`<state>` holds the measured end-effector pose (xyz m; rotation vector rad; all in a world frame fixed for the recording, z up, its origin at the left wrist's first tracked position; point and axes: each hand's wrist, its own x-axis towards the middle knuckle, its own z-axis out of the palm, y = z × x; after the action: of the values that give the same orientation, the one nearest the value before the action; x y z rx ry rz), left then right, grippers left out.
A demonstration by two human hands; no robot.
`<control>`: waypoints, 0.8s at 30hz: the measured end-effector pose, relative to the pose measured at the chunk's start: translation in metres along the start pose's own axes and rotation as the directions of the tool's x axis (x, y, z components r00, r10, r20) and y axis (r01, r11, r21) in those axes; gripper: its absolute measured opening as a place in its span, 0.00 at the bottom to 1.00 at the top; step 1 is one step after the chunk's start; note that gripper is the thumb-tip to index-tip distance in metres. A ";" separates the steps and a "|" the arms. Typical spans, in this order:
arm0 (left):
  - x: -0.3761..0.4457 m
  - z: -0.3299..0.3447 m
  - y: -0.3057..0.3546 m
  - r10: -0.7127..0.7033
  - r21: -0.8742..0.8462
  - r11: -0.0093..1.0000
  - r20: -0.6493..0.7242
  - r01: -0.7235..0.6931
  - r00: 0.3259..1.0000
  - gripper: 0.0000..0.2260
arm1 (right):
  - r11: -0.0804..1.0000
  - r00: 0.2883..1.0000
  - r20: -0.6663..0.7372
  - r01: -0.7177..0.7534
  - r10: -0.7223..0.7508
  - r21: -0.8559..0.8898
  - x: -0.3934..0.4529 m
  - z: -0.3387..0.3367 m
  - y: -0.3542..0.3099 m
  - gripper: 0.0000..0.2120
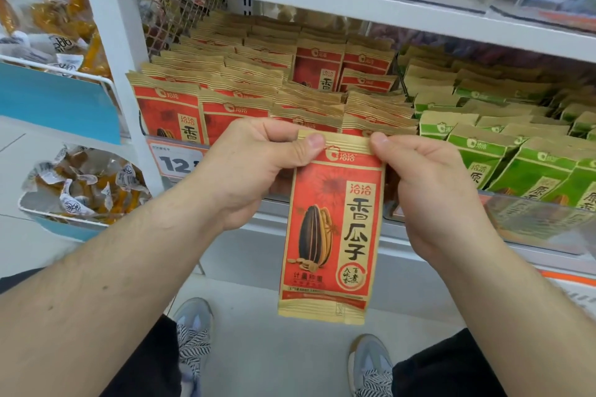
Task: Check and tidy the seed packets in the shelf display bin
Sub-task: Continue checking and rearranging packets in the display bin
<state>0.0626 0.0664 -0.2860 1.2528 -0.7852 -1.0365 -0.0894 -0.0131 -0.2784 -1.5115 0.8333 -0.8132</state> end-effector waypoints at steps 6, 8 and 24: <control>0.000 0.002 0.001 0.020 -0.033 0.999 -0.090 -0.023 0.996 0.07 | 0.994 0.992 0.118 -0.028 0.040 -0.102 0.003 -0.004 0.001 0.17; 0.001 0.000 0.001 0.028 -0.062 0.997 -0.117 -0.036 0.993 0.08 | 0.985 0.988 0.149 -0.023 0.050 -0.173 0.003 -0.007 0.001 0.15; -0.002 -0.004 0.001 -0.036 -0.074 0.997 -0.021 0.034 0.999 0.15 | 0.990 0.956 0.270 -0.089 0.116 -0.109 -0.001 -0.010 0.000 0.18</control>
<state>0.0653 0.0699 -0.2858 1.2172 -0.7038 -1.0687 -0.0983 -0.0167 -0.2774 -1.6080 0.7433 -0.4768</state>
